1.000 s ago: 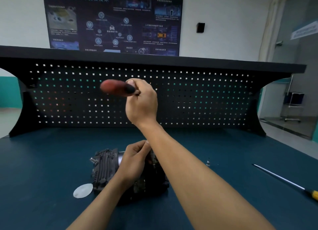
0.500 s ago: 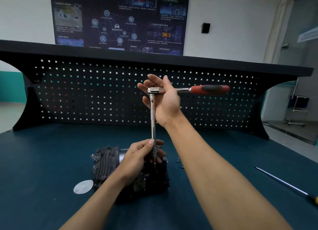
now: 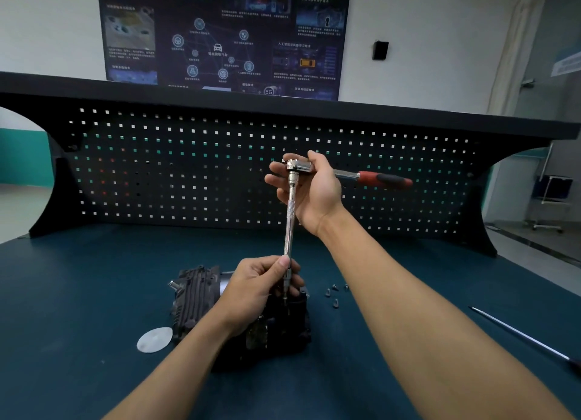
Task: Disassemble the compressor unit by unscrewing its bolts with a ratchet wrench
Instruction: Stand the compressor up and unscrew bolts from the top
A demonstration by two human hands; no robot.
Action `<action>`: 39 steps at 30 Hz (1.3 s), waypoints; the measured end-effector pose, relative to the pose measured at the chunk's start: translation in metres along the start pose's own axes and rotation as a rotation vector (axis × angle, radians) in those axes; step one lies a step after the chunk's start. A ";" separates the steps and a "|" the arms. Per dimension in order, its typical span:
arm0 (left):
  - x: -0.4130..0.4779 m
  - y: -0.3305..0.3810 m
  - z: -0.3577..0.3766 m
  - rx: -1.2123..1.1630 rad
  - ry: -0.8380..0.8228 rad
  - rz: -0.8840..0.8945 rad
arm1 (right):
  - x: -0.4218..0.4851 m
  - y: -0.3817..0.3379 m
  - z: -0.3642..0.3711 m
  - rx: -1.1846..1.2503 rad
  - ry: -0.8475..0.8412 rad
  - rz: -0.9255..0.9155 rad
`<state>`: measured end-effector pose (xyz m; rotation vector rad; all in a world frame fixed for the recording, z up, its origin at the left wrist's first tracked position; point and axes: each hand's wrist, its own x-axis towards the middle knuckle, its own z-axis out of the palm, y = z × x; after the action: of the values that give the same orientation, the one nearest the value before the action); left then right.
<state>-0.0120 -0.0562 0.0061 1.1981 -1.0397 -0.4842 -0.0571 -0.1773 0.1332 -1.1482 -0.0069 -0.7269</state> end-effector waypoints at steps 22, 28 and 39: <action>-0.001 -0.002 0.002 0.095 0.046 0.105 | -0.006 0.016 0.048 -1.464 0.338 -0.888; -0.004 0.001 0.001 0.100 0.053 0.090 | 0.000 0.024 0.055 -1.354 0.305 -0.857; -0.001 -0.002 -0.002 -0.012 0.005 0.015 | 0.004 0.008 0.042 -0.147 0.055 -0.315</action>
<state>-0.0098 -0.0550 0.0041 1.1791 -1.0395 -0.4749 -0.0349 -0.1430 0.1463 -1.2827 -0.0915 -1.0521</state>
